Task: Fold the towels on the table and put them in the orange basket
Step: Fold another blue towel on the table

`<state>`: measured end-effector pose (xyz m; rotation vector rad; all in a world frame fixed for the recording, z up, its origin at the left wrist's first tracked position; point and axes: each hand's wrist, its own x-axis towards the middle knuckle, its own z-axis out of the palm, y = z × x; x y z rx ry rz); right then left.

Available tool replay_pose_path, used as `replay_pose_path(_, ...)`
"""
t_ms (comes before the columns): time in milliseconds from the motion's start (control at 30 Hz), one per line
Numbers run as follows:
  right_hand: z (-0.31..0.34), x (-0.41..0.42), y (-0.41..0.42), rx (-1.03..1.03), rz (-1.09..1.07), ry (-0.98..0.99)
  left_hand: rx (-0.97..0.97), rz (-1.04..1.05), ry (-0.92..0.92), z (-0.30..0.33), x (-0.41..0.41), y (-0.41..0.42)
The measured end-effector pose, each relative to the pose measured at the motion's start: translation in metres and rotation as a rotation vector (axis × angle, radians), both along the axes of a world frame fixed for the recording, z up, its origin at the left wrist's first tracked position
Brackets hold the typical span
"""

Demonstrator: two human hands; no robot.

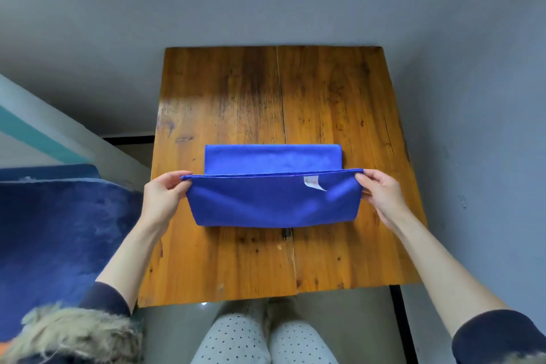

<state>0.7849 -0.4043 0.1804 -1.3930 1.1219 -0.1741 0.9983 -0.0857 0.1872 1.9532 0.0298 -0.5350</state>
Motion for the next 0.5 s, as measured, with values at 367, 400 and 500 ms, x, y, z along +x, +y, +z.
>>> replay_pose_path(367,-0.046,0.064,-0.041,0.040,-0.165,0.099,0.057,0.005,0.121,-0.051,0.074,-0.059)
replay_pose_path(400,-0.049,0.067,-0.044,0.038,-0.164,0.116,0.063,0.011,0.128,-0.056,0.078,-0.061)
replay_pose_path(500,-0.057,0.074,-0.051,0.037,-0.154,0.138,0.067,0.054,0.139,-0.066,0.085,-0.068)
